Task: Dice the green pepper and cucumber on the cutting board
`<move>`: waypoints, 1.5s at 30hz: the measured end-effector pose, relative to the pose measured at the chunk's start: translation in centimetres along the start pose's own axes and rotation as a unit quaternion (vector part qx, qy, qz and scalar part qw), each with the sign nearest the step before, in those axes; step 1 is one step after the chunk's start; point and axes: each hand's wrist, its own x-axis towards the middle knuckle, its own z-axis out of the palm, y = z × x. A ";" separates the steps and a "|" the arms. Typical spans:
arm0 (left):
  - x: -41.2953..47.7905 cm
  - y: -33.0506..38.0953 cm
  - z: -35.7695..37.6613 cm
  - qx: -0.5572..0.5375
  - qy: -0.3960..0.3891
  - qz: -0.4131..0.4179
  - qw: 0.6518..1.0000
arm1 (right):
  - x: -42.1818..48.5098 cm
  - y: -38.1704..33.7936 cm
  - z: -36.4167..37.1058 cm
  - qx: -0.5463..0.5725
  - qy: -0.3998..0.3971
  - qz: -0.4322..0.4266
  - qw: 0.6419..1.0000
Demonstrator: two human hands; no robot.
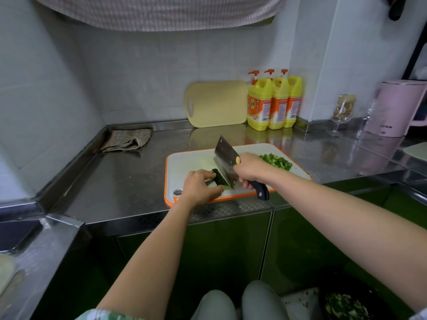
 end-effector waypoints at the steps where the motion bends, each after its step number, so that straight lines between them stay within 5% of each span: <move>1: 0.1 -0.1 0.0 0.002 0.000 0.001 1.000 | -0.1 -0.1 -0.6 0.001 -0.008 0.002 1.000; 8: 0.2 -0.1 0.1 0.016 0.003 0.018 1.000 | -1.5 -0.9 -2.2 -0.055 -0.071 0.002 0.996; 34: 0.0 0.3 -0.2 0.021 -0.010 0.010 1.000 | -2.3 -2.9 -1.9 -0.127 -0.109 0.006 0.986; 45: -0.1 0.2 0.0 0.004 0.004 0.023 1.000 | -1.2 -1.0 2.0 -0.103 0.001 -0.015 0.995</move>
